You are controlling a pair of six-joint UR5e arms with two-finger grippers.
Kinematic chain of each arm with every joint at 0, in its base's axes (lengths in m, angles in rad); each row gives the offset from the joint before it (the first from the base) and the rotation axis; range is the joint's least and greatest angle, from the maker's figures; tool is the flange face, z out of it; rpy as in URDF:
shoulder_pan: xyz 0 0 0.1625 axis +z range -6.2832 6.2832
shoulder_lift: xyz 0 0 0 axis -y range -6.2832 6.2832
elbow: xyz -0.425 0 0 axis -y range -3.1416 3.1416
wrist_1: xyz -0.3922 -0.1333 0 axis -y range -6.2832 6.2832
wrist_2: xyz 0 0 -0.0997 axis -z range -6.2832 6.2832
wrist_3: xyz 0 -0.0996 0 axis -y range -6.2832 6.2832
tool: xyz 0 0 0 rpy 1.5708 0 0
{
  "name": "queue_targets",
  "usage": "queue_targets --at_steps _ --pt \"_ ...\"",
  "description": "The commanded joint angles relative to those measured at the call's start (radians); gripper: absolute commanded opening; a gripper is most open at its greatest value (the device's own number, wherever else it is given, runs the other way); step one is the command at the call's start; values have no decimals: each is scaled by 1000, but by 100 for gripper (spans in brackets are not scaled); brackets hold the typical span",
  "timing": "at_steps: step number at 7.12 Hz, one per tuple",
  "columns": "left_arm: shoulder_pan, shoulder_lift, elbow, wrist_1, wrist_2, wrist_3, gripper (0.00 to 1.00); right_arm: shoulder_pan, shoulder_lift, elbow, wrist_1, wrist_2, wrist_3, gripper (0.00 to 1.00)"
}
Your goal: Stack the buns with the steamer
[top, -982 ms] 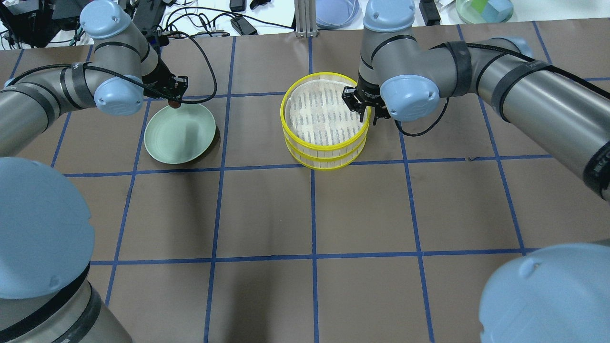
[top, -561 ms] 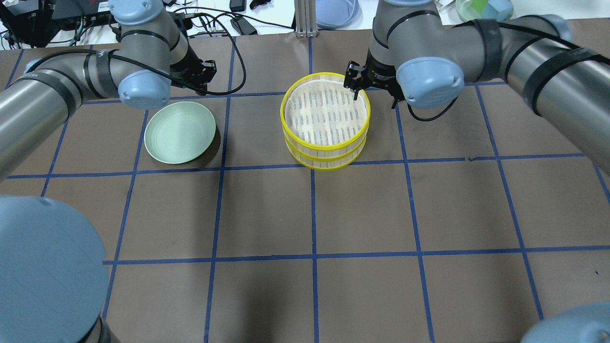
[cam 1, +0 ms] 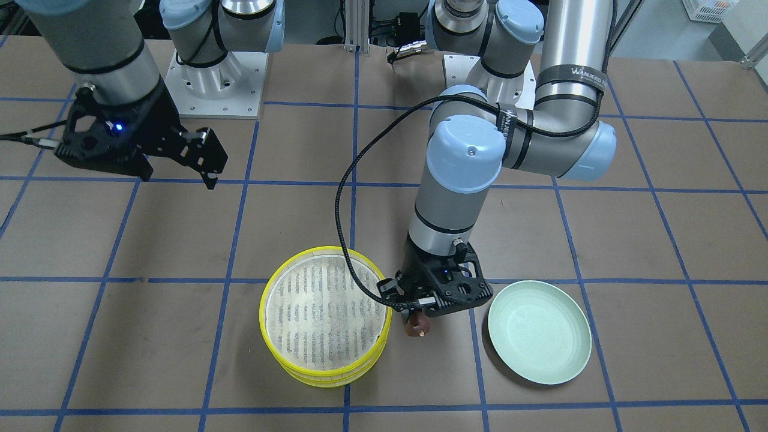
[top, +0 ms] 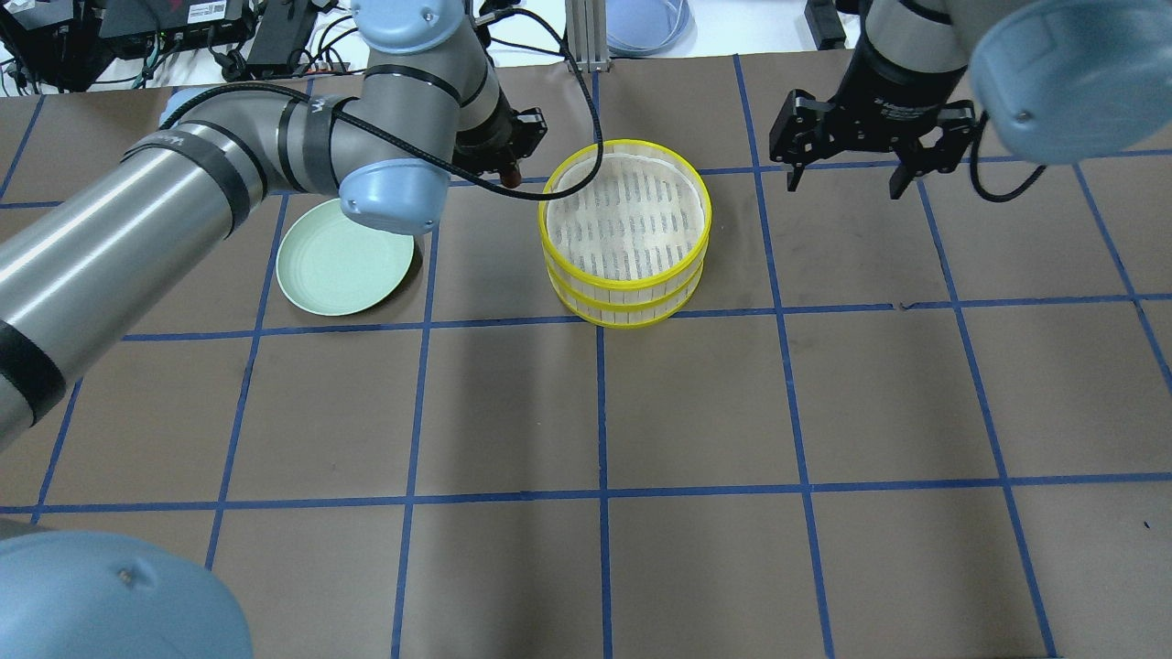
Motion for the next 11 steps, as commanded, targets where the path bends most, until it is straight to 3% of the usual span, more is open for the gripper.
queue_targets --at_steps 1,3,5,6,11 --pt "-35 -4 -10 -12 -74 -118 0 -10 -51 3 36 4 -107 100" --pt "-35 -11 -16 -17 -82 -119 0 -9 -46 1 14 13 -93 100" --pt "-29 -13 -33 -26 -115 -130 32 -6 19 -73 -13 33 -83 100" --pt "-26 -13 -33 -64 -144 -141 99 0 44 -95 -6 27 -86 100" --pt "-21 -8 -22 -69 -140 -142 100 59 38 -109 -4 -20 -86 100"
